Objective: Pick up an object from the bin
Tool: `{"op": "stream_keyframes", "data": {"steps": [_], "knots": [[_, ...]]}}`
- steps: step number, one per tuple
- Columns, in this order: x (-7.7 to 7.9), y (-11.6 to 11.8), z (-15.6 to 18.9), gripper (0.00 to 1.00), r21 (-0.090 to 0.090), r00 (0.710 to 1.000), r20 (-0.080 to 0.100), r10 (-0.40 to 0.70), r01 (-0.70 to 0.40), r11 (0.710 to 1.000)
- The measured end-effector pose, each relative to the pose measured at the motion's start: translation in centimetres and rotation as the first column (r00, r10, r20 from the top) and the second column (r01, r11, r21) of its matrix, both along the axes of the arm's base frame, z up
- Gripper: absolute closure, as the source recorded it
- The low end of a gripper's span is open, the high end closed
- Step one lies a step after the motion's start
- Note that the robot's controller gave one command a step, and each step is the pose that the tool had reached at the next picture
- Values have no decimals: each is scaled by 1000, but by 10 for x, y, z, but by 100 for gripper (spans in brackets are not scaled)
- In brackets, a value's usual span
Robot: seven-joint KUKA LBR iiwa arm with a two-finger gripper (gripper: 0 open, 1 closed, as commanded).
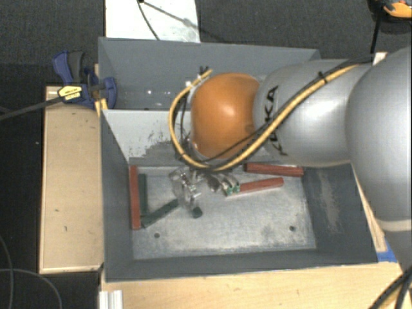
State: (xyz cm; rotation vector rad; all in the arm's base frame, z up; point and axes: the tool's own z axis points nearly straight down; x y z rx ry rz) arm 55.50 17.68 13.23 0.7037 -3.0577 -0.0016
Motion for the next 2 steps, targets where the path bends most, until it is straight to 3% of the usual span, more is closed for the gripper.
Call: {"op": "stream_keyframes", "data": {"steps": [1, 2], "knots": [[-41, -22, 66, 100, -1, 1000, -3, -5, 5, 1000], [-29, -2, 80, 100, 4, 1000, 13, 5, -5, 1000]]}}
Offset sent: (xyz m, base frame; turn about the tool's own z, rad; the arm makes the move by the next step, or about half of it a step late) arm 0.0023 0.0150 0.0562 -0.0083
